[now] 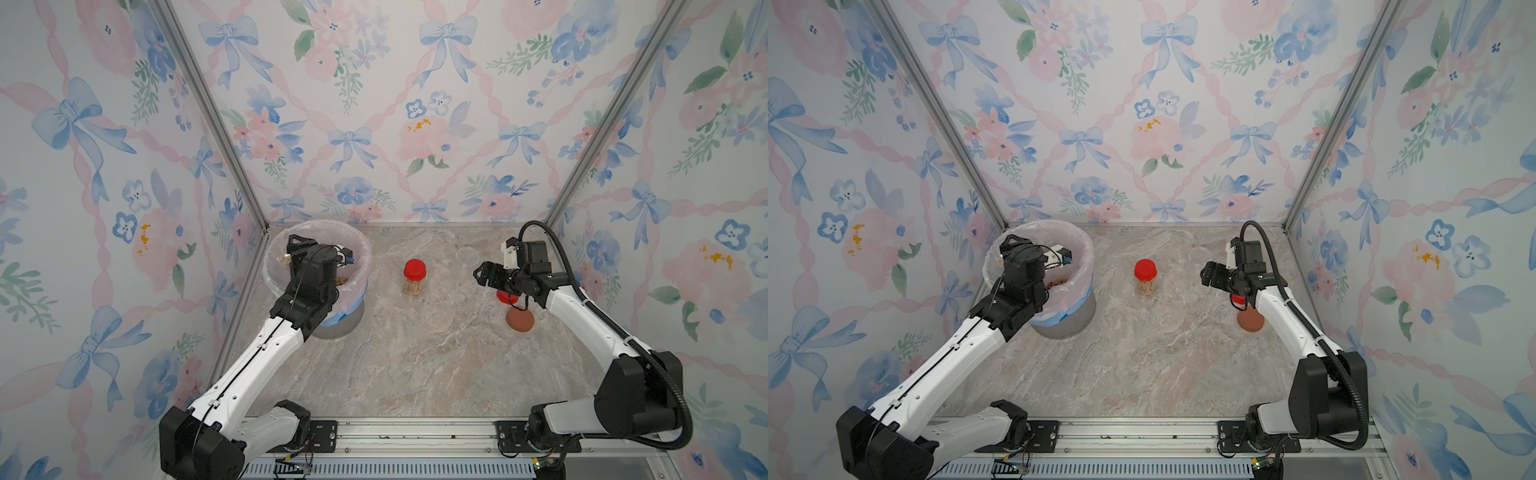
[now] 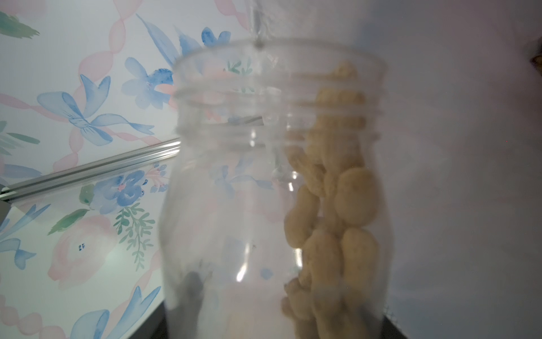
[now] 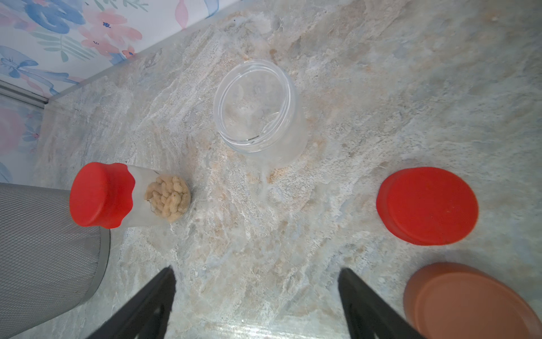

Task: Empty moldy peanuts from jars
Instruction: Pour the moldy peanuts from the jar into the trash bin.

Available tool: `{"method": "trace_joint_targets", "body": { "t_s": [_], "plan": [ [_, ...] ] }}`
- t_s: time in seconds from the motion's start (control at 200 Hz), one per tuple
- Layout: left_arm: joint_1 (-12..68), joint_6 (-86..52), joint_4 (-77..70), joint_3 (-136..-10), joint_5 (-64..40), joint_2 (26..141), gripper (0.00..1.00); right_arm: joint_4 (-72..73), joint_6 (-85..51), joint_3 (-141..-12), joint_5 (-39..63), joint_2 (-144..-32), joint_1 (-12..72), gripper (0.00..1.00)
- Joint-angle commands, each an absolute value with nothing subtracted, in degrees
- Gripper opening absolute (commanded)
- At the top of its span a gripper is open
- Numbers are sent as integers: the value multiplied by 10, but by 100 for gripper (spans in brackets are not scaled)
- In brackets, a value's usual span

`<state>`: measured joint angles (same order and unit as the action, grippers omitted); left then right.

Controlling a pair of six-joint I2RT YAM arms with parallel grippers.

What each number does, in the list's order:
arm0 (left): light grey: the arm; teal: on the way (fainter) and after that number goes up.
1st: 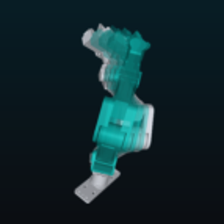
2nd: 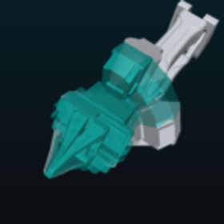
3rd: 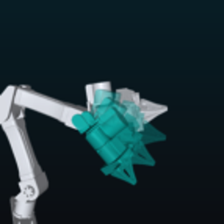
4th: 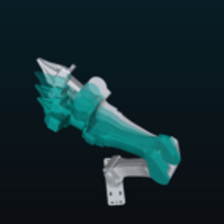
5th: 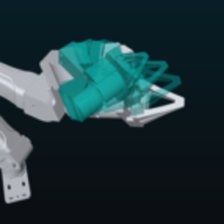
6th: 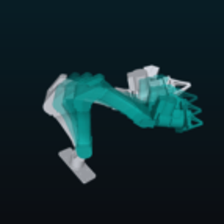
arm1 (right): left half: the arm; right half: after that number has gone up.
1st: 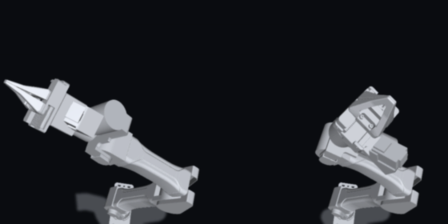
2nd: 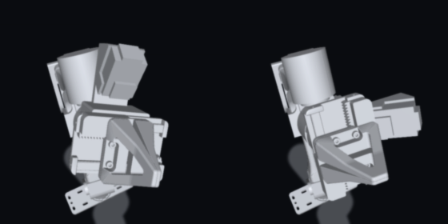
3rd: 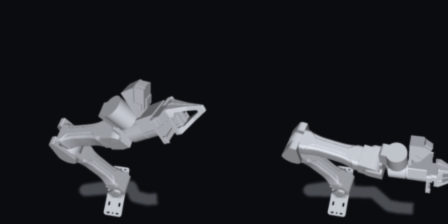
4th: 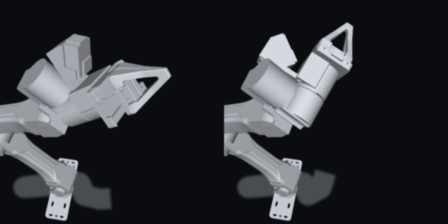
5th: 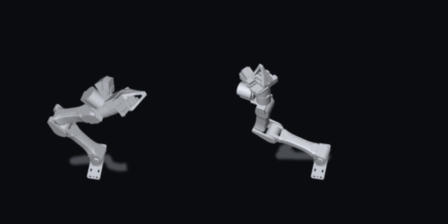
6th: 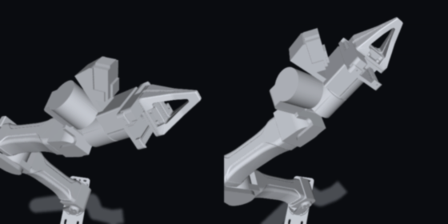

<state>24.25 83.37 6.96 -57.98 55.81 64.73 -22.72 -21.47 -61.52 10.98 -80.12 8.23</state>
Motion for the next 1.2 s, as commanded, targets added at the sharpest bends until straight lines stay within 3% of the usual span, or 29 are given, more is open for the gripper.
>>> {"method": "trace_joint_targets", "body": {
  "t_s": [0.0, 0.28, 0.365, 0.455, 0.635, 0.69, 0.805, 0.855, 0.92, 0.985, 1.045, 1.115, 1.16, 1.19],
  "plan": [
    [237, 876, 68, -590, 547, 645, 9, -206, -218, -600, 117, -787, 76, 89],
    [219, 899, 77, -591, 499, 634, 10, -188, -236, -597, 128, -784, 77, 89],
    [249, 900, 92, -588, 495, 619, 9, -191, -234, -596, 127, -782, 78, 89],
    [198, 909, 105, -573, 461, 615, 8, -186, -234, -594, 125, -782, 78, 89],
    [207, 889, 142, -585, 472, 602, 5, -182, -235, -595, 123, -780, 79, 89],
    [187, 883, 142, -572, 427, 585, 8, -176, -236, -595, 124, -781, 81, 89],
    [180, 883, 142, -562, 432, 589, 7, -171, -241, -600, 130, -790, 86, 89],
    [217, 893, 127, -566, 470, 591, 1, -173, -241, -605, 130, -794, 91, 89],
    [181, 845, 114, -574, 363, 579, 11, -170, -240, -607, 130, -799, 96, 89],
    [195, 917, 101, -538, 446, 582, 2, -176, -240, -610, 130, -800, 99, 89],
    [187, 882, 108, -555, 418, 578, 5, -172, -238, -605, 130, -794, 102, 89],
    [201, 905, 104, -557, 441, 571, 2, -166, -241, -599, 127, -790, 102, 89],
    [165, 882, 108, -569, 383, 570, 10, -167, -241, -601, 127, -792, 103, 89],
    [162, 929, 109, -556, 420, 572, 6, -165, -242, -602, 127, -793, 103, 89]
  ]
}}
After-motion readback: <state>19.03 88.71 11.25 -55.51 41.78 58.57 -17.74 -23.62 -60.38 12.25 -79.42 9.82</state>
